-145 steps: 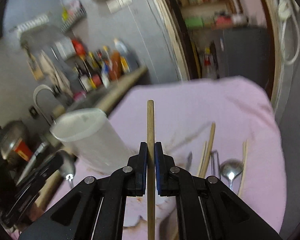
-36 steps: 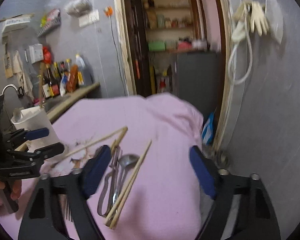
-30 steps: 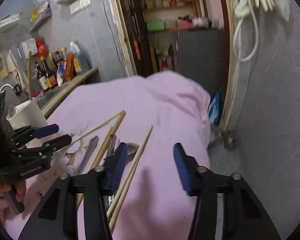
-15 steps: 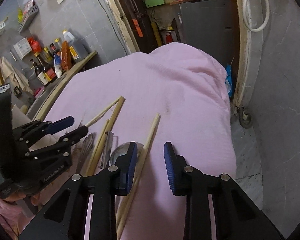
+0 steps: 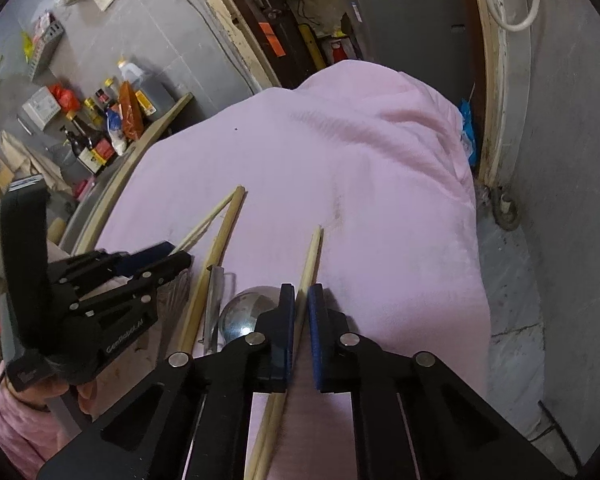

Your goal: Organize utensils

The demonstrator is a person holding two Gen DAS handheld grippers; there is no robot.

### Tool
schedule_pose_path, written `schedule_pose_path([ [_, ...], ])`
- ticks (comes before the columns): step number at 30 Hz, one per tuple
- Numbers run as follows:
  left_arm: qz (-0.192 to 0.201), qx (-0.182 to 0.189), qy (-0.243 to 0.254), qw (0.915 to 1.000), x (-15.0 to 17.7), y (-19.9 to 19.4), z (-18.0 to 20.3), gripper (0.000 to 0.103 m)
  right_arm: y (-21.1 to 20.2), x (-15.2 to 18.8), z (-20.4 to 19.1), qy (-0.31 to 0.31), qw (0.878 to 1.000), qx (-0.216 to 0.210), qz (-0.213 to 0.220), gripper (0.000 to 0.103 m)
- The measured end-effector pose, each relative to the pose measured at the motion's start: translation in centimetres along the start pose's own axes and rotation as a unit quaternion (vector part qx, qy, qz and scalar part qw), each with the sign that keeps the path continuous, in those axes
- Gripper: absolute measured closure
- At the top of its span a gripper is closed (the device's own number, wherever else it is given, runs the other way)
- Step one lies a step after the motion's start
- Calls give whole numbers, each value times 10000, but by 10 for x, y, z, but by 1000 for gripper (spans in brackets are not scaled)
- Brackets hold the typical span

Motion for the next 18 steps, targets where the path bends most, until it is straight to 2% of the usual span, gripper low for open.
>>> schedule_pose_path([
  [4,-46,-18,-12,10000,0,-3,2,96,-9,4,-2,49,9999,-96,92,98],
  [5,-50,-4,-30,10000,1,-4,3,99,-12,5,-1,73,9998,-128,123,99],
  [12,-33,501,-595,9970,9,-24,4,100,-31,9,2,155,9991,-205,341,99],
  [15,184,630,-703,9954,15,-44,5,100,-43,13,-1,70,9981,-279,547,99],
  [18,574,714,-739,9931,25,-68,8,100,-57,20,-11,-168,9952,-328,902,99],
])
Point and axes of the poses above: each gripper's, at about its wrist camera, not at the fingertips, and y roughly the way its jaws point, z to its right, x to its underside, the point moved 5 cm from there along y, roughly the way its jaws point, and after that the axes turned 9 degrees about y, right-handed, at the moved point
